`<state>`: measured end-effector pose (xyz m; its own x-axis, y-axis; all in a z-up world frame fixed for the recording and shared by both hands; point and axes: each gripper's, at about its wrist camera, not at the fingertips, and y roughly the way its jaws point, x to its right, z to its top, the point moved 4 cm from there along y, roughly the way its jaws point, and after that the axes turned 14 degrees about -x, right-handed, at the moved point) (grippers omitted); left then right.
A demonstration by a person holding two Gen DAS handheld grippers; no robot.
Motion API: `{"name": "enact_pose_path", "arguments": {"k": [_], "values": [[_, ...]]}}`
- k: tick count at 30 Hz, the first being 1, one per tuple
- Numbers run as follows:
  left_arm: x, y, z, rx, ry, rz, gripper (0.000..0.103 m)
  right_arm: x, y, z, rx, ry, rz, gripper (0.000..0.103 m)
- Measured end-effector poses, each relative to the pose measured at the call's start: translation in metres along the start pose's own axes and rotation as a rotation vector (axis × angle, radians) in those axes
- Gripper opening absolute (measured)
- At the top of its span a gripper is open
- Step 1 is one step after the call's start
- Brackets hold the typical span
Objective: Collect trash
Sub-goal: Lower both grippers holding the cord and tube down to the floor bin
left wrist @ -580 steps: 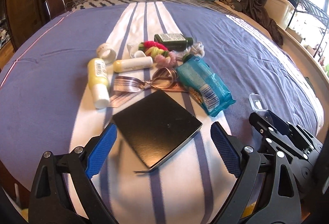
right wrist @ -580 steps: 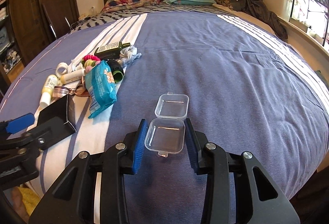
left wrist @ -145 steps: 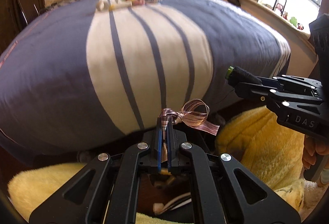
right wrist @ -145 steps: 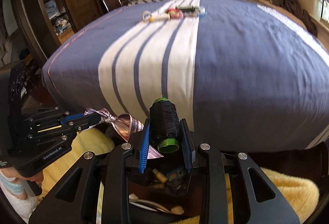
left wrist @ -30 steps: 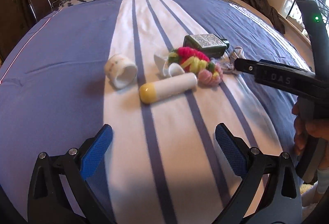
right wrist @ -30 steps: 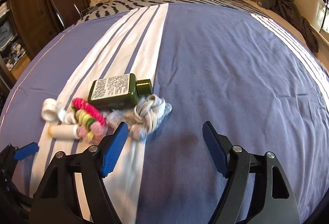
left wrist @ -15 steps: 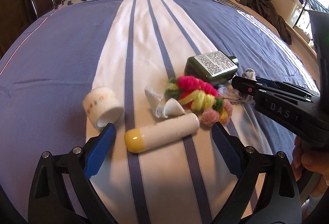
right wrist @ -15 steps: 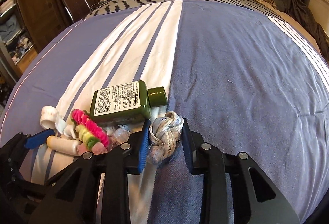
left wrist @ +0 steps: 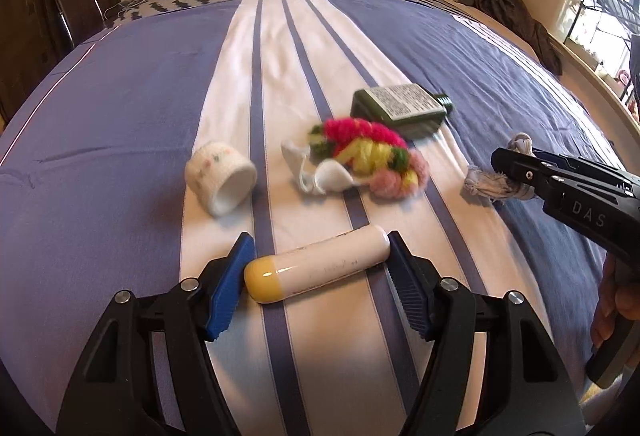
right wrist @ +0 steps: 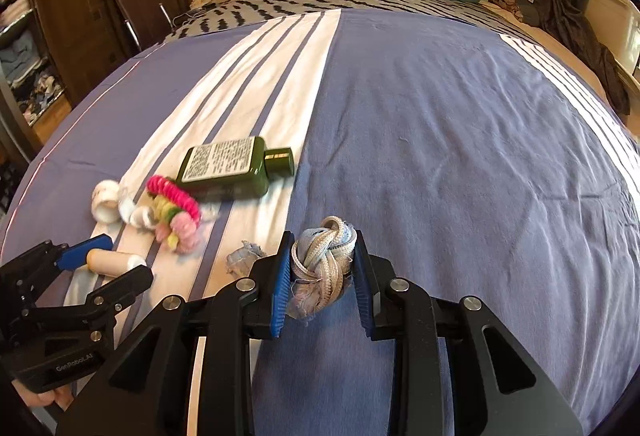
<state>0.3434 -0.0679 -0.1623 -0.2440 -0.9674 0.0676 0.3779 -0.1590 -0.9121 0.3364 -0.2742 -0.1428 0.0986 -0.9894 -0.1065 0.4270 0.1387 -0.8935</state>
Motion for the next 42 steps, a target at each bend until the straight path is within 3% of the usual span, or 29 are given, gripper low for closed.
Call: {"name": "enact_pose_path", "arguments": {"k": [7, 24, 35, 42], "values": [[0.005, -0.026, -0.047, 0.006, 0.024, -0.016, 0.064, -0.008, -0.028, -0.036, 0.023, -0.012, -0.003, 0.029], [0.034, -0.114, -0.167, 0.095, 0.086, -0.082, 0.064, -0.043, -0.111, -0.161, 0.104, -0.075, 0.002, 0.029], [0.033, -0.129, -0.232, 0.093, 0.104, -0.102, 0.064, -0.063, -0.128, -0.219, 0.116, -0.106, 0.016, 0.029], [0.035, -0.106, -0.275, 0.028, 0.102, -0.132, 0.064, -0.069, -0.113, -0.260, 0.059, -0.100, 0.041, 0.029]]}}
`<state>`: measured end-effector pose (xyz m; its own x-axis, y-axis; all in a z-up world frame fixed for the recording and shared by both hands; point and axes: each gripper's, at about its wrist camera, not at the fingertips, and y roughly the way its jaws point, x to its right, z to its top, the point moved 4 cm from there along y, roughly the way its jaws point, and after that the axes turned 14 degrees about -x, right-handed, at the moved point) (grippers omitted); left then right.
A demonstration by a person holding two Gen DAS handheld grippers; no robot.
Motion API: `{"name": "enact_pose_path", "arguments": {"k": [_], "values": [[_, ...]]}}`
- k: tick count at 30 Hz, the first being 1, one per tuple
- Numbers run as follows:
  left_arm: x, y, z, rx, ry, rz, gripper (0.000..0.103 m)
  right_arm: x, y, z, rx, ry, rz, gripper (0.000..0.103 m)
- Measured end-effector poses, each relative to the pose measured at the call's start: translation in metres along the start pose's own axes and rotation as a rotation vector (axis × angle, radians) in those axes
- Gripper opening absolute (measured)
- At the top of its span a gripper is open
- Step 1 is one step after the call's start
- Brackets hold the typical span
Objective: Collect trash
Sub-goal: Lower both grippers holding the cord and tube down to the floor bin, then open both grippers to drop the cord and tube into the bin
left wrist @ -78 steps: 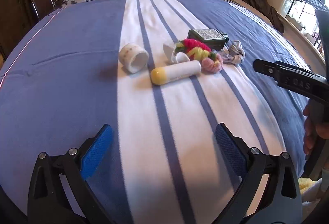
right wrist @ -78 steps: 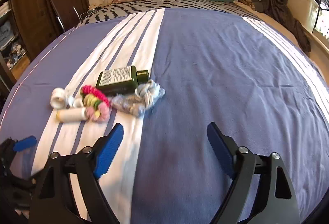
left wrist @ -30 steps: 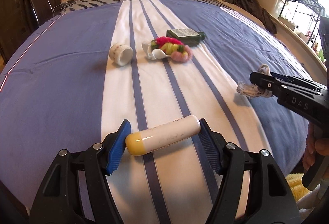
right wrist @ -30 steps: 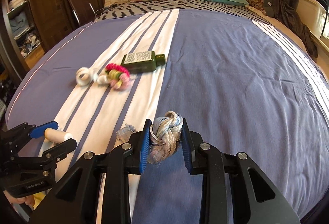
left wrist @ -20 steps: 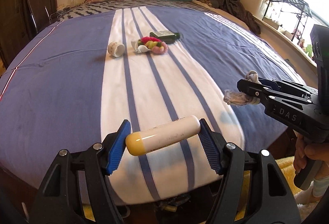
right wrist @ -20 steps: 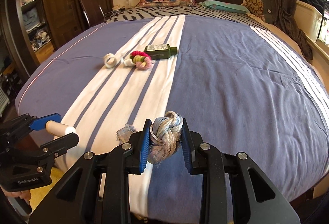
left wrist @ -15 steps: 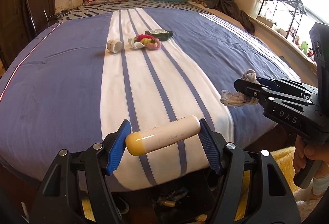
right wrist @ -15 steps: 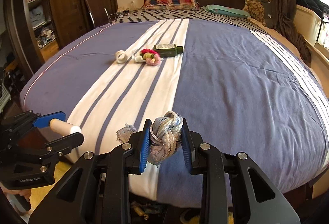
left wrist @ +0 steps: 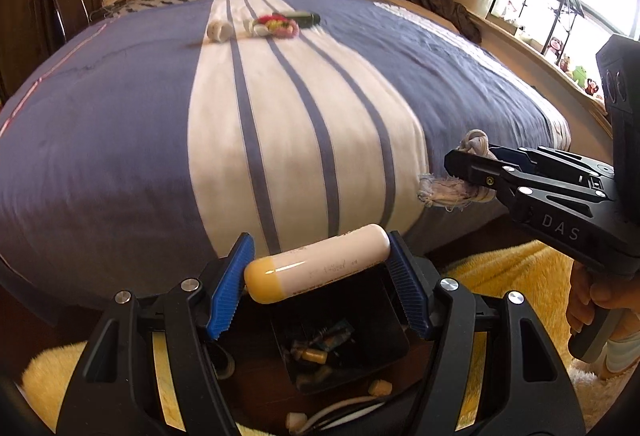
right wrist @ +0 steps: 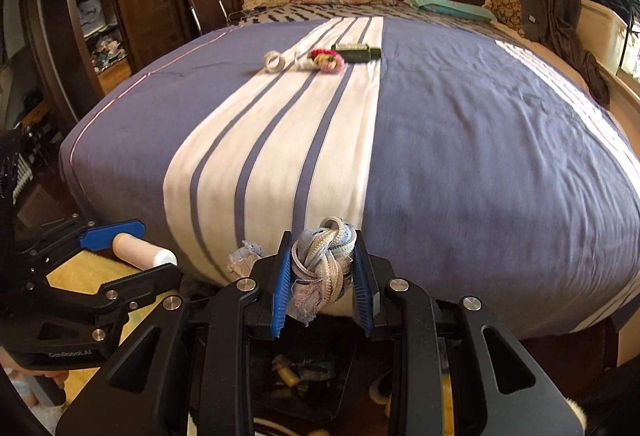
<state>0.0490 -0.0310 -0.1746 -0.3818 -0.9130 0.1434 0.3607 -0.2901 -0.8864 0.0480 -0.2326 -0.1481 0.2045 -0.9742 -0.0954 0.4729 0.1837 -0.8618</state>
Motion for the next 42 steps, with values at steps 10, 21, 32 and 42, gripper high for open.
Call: {"name": "enact_pose_path", "arguments": {"k": [10, 21, 32, 42], "values": [[0.001, 0.037, -0.040, -0.103, -0.010, -0.011, 0.064, -0.004, 0.025, -0.044, -0.083, 0.047, 0.029, 0.029], [-0.002, 0.082, -0.060, -0.206, -0.006, -0.017, 0.064, 0.001, 0.067, -0.071, -0.197, 0.078, 0.019, 0.029], [-0.008, 0.140, -0.074, -0.372, -0.012, -0.065, 0.064, -0.003, 0.125, -0.092, -0.366, 0.117, 0.062, 0.029], [-0.015, 0.159, -0.080, -0.445, -0.032, -0.071, 0.064, 0.000, 0.152, -0.089, -0.430, 0.141, 0.094, 0.038]]}}
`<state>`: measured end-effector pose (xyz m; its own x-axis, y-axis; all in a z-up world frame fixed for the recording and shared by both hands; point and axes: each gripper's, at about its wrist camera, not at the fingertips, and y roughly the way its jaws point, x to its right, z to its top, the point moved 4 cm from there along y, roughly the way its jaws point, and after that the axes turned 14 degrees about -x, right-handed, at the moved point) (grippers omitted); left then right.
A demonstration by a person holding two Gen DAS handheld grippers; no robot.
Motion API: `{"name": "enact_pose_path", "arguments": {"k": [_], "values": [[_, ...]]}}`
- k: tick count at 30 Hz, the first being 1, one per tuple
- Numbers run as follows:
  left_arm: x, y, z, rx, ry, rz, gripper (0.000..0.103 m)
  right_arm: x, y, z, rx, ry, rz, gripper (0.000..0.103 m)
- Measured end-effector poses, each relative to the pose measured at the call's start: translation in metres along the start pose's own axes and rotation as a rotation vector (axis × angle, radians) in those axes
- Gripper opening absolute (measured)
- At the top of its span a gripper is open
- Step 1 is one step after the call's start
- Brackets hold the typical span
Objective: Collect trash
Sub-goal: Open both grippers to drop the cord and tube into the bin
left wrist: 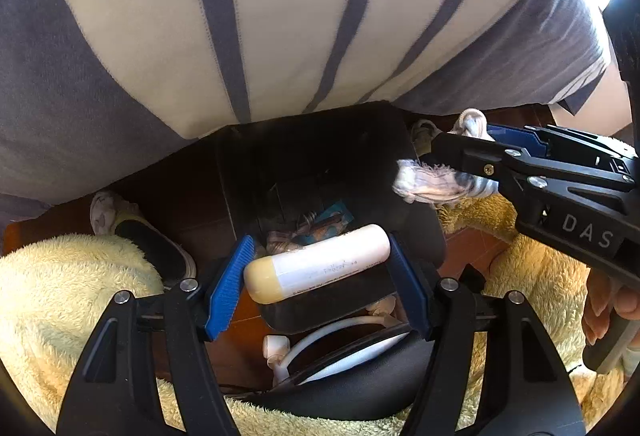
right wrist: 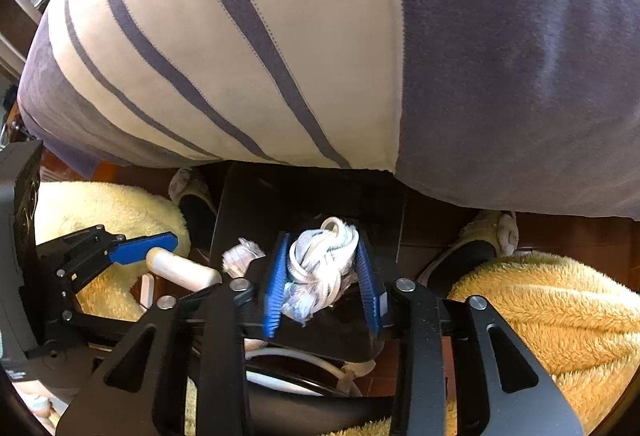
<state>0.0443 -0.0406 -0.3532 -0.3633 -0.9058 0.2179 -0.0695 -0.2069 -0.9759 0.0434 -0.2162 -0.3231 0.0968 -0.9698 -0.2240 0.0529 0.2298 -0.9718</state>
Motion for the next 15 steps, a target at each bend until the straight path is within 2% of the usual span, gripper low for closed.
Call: {"name": "enact_pose_path", "arguments": {"k": [2, 7, 10, 11, 15], "values": [[0.002, 0.001, 0.002, -0.006, -0.006, -0.003, 0.077, -0.002, 0.002, 0.001, -0.002, 0.004, -0.001, 0.054], [0.004, -0.004, 0.001, 0.015, -0.004, 0.000, 0.090, 0.002, -0.004, 0.003, 0.008, 0.020, 0.000, 0.061], [0.003, -0.009, 0.001, 0.032, -0.007, 0.007, 0.094, 0.006, -0.009, 0.005, 0.019, 0.027, -0.014, 0.071], [0.003, -0.010, 0.000, 0.038, -0.009, 0.009, 0.095, 0.007, -0.011, 0.005, 0.025, 0.028, -0.021, 0.077], [0.003, -0.018, 0.000, 0.058, -0.020, 0.015, 0.095, 0.010, -0.021, 0.003, 0.057, 0.028, -0.064, 0.088]]}}
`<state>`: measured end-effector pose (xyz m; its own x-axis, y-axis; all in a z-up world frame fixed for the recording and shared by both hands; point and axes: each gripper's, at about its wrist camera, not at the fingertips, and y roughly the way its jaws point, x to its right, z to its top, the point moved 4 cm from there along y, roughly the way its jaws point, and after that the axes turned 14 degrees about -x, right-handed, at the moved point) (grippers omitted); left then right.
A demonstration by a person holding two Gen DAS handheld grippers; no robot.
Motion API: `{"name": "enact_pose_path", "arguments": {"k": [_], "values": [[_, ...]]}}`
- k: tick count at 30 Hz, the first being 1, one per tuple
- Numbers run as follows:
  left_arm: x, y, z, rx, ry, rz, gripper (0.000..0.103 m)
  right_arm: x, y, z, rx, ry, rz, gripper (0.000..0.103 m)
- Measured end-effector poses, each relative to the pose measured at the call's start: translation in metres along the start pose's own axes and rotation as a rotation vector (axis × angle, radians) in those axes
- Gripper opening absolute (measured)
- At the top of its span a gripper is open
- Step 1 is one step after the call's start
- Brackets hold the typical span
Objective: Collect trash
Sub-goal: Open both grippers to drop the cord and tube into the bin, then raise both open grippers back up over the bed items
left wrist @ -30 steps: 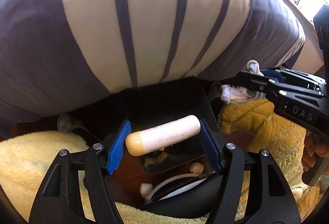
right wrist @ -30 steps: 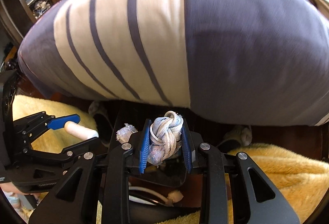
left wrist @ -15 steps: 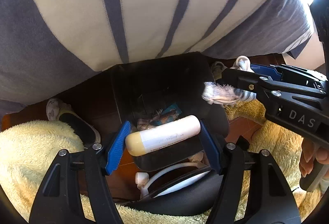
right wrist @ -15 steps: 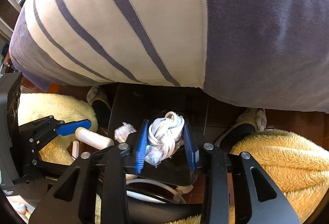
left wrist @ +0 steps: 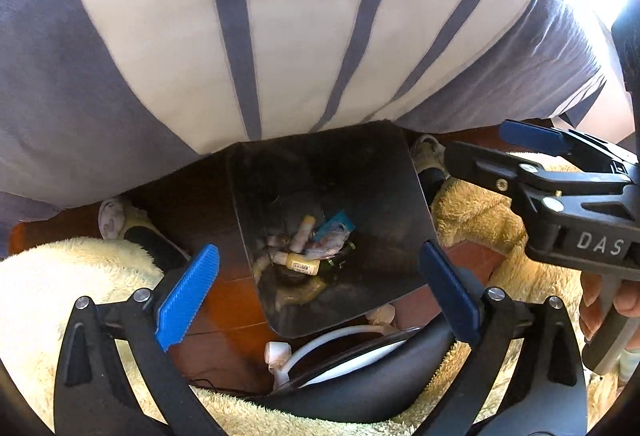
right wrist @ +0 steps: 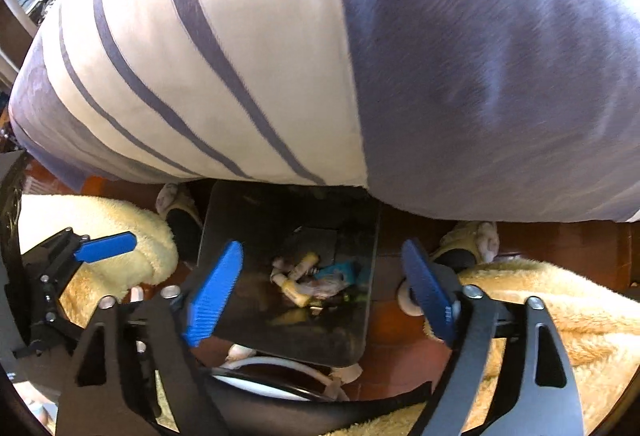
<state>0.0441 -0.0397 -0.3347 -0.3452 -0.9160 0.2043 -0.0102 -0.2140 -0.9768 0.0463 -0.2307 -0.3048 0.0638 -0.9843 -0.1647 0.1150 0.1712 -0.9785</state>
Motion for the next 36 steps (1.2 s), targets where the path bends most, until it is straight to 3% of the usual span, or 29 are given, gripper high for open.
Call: {"name": "enact_pose_path", "arguments": {"k": [5, 19, 24, 36], "values": [[0.000, -0.015, -0.002, 0.040, -0.011, -0.007, 0.095, 0.004, -0.016, -0.001, 0.049, 0.008, -0.015, 0.098], [-0.009, -0.100, -0.005, 0.242, -0.006, 0.057, 0.095, 0.005, -0.073, 0.003, 0.182, 0.006, -0.046, 0.099], [-0.021, -0.143, 0.008, 0.340, -0.035, 0.087, 0.095, 0.007, -0.115, 0.017, 0.274, -0.004, -0.068, 0.099], [-0.050, -0.210, 0.056, 0.458, -0.081, 0.158, 0.095, 0.003, -0.173, 0.074, 0.397, -0.049, -0.113, 0.099]]}}
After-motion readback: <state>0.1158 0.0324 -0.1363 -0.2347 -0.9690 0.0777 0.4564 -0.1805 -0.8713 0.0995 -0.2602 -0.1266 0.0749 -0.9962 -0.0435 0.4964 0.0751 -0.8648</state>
